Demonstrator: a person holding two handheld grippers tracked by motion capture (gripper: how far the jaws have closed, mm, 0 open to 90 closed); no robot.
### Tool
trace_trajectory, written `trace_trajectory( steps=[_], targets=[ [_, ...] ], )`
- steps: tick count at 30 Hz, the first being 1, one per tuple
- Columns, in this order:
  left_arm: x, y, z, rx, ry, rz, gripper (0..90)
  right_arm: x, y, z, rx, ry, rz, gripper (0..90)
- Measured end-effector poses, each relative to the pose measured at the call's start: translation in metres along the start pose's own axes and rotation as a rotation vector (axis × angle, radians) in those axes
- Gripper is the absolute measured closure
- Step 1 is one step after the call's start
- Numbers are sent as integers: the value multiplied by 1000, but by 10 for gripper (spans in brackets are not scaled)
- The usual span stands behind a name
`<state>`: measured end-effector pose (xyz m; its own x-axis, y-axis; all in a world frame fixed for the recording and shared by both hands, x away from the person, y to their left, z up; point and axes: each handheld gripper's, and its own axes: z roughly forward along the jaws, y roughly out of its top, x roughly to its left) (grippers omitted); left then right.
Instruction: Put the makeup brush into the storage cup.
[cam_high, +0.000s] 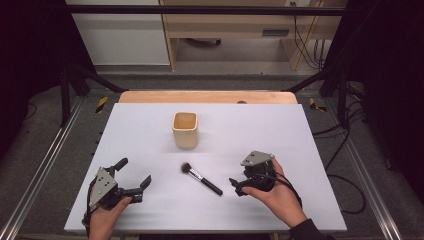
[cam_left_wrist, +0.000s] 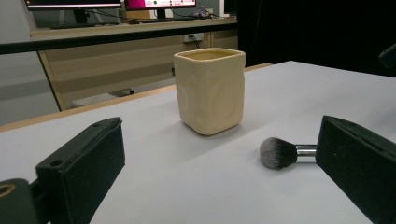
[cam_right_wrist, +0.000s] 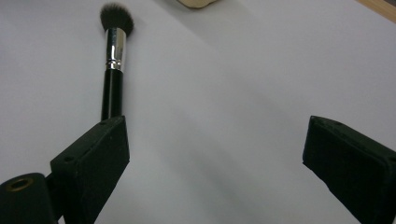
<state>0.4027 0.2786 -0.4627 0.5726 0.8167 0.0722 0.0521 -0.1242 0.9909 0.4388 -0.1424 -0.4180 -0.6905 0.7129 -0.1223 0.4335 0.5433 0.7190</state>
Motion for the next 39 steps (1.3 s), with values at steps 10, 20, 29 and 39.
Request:
trace_trajectory(
  steps=[10, 20, 29, 39],
  targets=[
    [1, 0, 0, 0, 6, -2, 12, 15, 11, 15, 34, 22, -33, 78],
    [1, 0, 0, 0, 7, -2, 13, 30, 26, 31, 77, 64, -66, 78],
    [1, 0, -1, -2, 8, -5, 13, 39, 37, 44, 113, 88, -102, 71],
    [2, 0, 0, -2, 8, -5, 13, 45, 47, 49, 133, 112, -113, 67]
  ],
)
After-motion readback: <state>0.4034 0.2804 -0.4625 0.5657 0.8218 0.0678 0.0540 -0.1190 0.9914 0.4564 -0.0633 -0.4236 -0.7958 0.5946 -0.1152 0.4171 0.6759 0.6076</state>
